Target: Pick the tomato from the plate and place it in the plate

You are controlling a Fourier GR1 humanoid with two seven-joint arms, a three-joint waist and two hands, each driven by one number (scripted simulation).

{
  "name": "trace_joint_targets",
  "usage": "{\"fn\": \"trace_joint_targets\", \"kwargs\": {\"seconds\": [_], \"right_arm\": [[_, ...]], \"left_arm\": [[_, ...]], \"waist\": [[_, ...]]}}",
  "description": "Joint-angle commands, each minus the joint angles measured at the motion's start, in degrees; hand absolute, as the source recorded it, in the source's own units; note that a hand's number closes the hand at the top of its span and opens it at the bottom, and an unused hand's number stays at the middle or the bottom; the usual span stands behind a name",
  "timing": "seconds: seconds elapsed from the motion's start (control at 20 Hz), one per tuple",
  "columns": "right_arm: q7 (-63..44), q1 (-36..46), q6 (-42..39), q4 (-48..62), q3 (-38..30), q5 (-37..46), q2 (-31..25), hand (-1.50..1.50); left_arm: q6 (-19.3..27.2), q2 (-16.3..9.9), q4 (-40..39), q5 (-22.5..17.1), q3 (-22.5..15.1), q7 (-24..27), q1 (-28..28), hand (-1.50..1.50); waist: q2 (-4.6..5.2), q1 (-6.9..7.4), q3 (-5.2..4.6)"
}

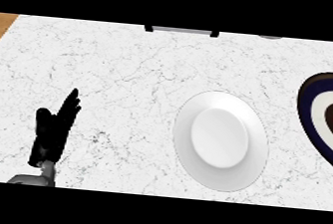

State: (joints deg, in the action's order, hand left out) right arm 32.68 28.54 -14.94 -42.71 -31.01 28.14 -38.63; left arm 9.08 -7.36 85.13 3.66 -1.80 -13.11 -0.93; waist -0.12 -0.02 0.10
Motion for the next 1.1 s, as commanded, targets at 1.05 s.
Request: {"fn": "trace_joint_targets", "kwargs": {"seconds": [1.05], "right_arm": [[20.56,-1.52,-6.87,20.39,-1.02,-10.17,-6.81,-1.50]], "left_arm": [[-1.24,1.23,-5.64,0.09,2.06,1.98,-4.43,0.00]], "waist": [[0.50,0.73,0.01]]}}
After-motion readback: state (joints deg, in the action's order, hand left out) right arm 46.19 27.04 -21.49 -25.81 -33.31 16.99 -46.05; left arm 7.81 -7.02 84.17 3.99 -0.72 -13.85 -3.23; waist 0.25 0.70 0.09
